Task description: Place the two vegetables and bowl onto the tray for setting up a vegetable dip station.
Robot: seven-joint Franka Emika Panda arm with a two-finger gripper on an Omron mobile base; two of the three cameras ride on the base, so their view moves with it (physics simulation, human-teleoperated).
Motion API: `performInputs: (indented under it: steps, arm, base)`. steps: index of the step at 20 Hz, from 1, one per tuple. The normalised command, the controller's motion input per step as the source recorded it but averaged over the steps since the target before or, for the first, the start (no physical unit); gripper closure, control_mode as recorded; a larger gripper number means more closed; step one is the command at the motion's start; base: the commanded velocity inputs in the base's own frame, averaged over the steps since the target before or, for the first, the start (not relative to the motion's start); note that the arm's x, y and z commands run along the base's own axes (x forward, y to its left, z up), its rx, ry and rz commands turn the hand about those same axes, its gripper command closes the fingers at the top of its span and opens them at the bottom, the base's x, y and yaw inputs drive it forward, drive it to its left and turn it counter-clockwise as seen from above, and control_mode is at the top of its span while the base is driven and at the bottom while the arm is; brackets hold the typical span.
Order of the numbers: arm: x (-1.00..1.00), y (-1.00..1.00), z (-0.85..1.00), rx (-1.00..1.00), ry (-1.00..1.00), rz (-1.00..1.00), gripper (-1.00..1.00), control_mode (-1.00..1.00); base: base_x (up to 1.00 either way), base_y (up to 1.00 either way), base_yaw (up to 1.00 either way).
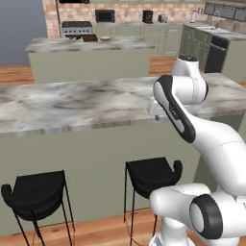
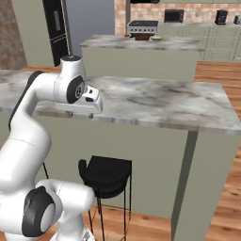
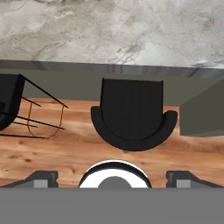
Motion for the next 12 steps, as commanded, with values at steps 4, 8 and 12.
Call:
performInputs:
  steps: [4,8,12]
  arm:
    - [0.0,0.0,0.0,0.0,0.0,0.0,-1.0,1.0]
    - [0.0,0.0,0.0,0.0,0.0,0.0,-1.0,1.0]
    - [0.0,0.0,0.0,0.0,0.0,0.0,-1.0,1.0]
  base:
    - [0.0,-0.39,-0.01]
    - [0.0,-0.5,0.0]
    - [-0.01,-0.51,0.0]
